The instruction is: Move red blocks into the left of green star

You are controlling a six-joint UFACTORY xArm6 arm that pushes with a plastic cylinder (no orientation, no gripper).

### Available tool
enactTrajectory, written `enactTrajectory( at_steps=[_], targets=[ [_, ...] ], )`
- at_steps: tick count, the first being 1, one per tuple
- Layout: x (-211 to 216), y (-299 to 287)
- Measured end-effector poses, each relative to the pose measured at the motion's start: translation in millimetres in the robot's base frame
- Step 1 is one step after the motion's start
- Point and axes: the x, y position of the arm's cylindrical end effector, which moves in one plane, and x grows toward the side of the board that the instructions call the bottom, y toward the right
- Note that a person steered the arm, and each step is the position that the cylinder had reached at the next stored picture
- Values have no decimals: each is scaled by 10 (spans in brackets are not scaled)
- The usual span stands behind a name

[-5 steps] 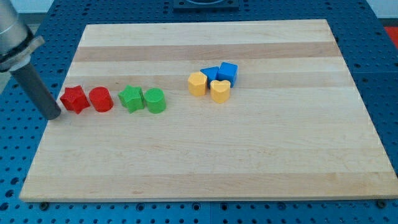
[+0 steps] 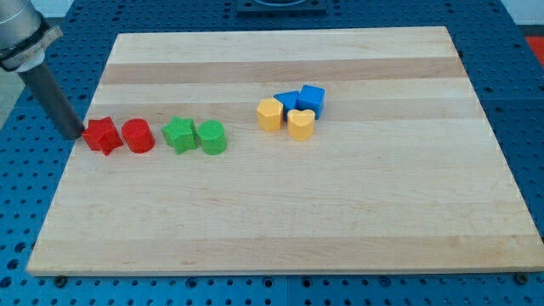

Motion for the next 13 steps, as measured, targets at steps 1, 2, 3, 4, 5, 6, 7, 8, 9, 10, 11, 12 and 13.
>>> enactTrajectory(
  at_steps=[1,2,3,4,5,6,7,8,9,10,11,12,13],
  targets=[
    [0,0],
    [0,16],
    [0,67],
    [0,141],
    [0,198],
    [31,241],
    [81,245],
    [83,245],
    [82,269],
    [40,345],
    [-59,370],
    [-120,399],
    [-133,409]
  ],
)
